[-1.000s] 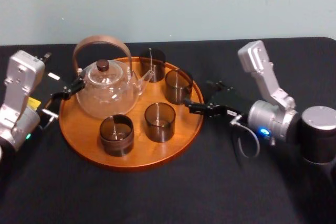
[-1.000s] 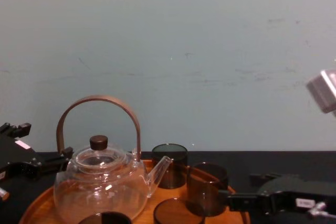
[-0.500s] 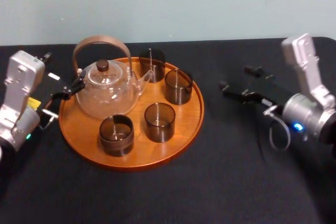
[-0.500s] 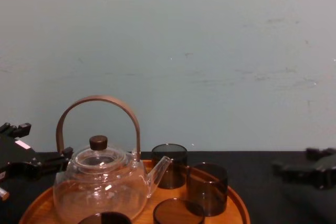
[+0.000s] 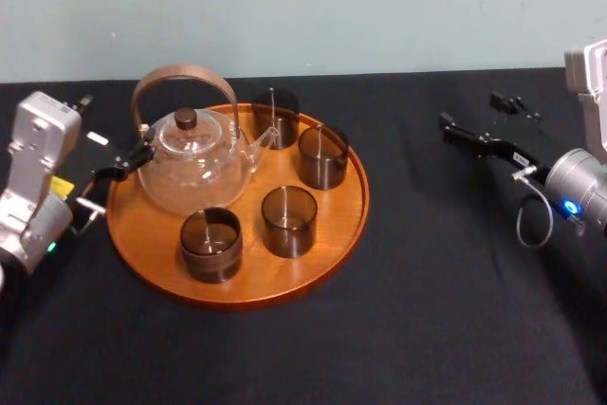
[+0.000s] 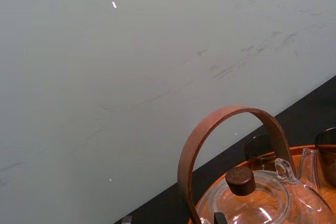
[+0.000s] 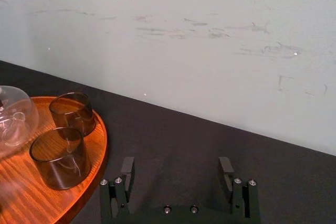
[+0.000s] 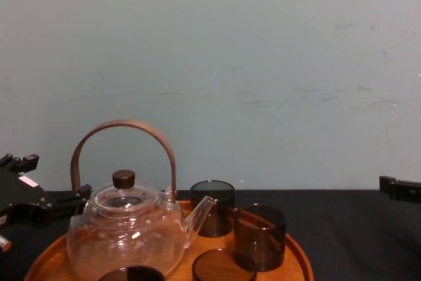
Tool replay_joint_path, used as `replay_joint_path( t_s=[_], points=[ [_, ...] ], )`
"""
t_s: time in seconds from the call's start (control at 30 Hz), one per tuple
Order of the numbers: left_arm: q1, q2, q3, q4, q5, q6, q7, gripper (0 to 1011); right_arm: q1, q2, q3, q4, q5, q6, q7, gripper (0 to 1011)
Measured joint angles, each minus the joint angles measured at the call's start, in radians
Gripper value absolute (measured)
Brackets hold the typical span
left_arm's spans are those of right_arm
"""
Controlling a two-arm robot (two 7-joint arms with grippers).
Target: Pick up the glass from the table and place it on the tray.
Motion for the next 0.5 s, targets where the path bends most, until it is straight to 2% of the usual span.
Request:
replay_joint_path(
  t_s=[0.5],
  points=[
    [0.0, 0.0, 0.0, 0.0, 0.0, 0.0, 0.0, 1009, -0.003, 0.002, -0.005, -0.004, 0.0, 0.0, 0.004, 1002]
  ],
)
